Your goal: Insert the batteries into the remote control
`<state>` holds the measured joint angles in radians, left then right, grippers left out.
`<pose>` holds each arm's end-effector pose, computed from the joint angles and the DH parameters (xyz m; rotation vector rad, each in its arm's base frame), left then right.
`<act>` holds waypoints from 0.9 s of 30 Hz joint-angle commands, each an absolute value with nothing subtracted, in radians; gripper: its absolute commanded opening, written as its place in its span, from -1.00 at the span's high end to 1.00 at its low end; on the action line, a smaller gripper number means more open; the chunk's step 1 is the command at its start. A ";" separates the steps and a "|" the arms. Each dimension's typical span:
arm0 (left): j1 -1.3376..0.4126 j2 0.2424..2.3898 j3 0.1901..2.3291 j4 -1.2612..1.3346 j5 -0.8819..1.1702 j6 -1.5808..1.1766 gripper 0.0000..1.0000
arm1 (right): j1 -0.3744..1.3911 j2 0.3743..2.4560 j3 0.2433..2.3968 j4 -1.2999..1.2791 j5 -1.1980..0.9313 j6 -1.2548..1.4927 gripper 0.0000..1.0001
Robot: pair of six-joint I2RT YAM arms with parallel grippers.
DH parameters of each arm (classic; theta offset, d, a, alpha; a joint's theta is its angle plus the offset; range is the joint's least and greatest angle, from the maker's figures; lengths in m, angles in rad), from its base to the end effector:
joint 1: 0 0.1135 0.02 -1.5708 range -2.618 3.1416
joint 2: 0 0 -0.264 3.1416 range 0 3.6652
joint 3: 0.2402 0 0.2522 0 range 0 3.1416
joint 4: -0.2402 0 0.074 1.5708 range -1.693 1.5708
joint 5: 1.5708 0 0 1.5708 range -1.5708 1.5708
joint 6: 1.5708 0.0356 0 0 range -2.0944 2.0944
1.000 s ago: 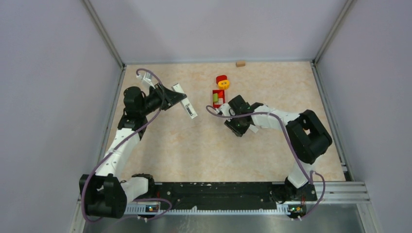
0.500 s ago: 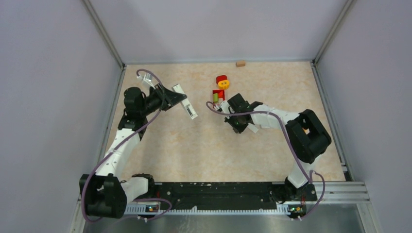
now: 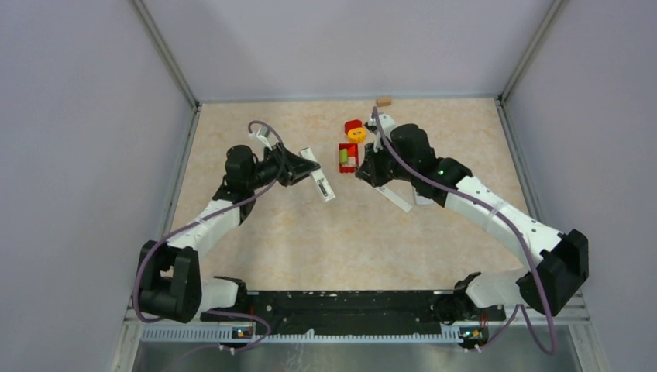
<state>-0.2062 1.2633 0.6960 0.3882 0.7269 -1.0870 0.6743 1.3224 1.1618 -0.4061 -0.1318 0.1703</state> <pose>0.2672 -0.0801 0.2662 -0.2628 1.9669 -1.5258 0.2304 0.1901 0.3308 -0.6252 2.1089 0.6269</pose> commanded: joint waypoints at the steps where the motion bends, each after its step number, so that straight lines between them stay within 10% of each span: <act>1: -0.243 1.297 0.683 0.581 0.723 -1.165 1.00 | 0.760 1.315 1.261 -0.435 -0.166 0.354 1.00; 27: -0.272 1.330 0.670 0.669 0.745 -1.231 1.00 | 0.870 1.499 1.447 -0.569 -0.109 0.393 0.90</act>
<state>-0.2684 1.3273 0.6559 0.5846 0.7212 -1.2053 0.8562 1.4849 1.3846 -0.5613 -0.1310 0.4038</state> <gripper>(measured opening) 0.317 0.045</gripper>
